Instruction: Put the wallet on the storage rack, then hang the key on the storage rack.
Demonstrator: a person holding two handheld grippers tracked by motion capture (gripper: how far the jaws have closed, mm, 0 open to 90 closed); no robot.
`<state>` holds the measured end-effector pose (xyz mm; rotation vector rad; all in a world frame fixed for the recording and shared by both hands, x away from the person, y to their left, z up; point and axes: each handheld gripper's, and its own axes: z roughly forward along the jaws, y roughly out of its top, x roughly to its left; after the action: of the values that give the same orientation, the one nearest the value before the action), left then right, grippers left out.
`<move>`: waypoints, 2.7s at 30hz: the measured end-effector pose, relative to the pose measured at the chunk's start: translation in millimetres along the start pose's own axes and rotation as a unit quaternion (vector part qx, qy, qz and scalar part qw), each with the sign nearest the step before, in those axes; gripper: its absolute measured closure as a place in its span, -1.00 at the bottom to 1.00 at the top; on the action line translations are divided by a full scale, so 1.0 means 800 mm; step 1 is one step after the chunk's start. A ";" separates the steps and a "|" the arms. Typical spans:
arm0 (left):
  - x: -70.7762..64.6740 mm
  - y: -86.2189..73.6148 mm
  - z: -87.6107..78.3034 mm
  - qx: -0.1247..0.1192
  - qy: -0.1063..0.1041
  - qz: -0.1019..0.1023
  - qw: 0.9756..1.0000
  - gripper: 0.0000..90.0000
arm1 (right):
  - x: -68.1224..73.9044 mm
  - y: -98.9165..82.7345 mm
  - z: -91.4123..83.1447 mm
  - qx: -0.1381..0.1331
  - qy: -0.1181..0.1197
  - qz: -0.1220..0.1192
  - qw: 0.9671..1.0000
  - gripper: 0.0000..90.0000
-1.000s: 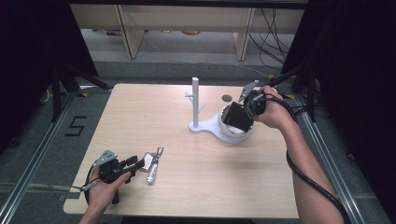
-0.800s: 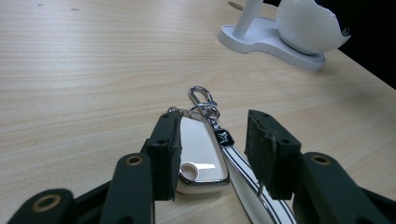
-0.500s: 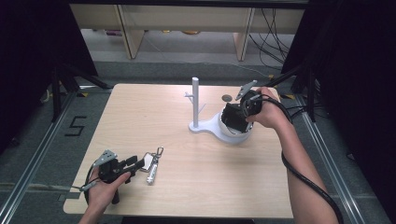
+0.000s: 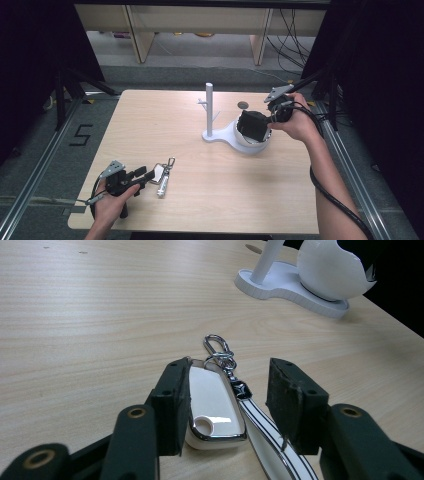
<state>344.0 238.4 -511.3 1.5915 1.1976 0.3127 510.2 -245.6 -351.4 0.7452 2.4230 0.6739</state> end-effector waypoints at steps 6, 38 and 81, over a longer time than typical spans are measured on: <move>0.000 0.000 -0.001 -0.003 0.007 0.001 1.000 0.04 | 0.008 -0.017 -0.008 0.015 0.016 0.012 1.000 -0.05; -0.004 0.014 -0.006 -0.003 0.016 0.001 1.000 -0.10 | 0.135 -0.153 0.017 -0.031 -0.008 0.224 0.974 -0.11; -0.043 0.066 0.131 0.269 0.120 0.122 0.948 0.55 | 0.175 -0.182 0.019 -0.046 0.012 0.283 0.958 -0.14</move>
<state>431.1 153.8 -496.0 2.2365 1.3457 0.3657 365.8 -259.8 -492.6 1.4174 2.1760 1.0041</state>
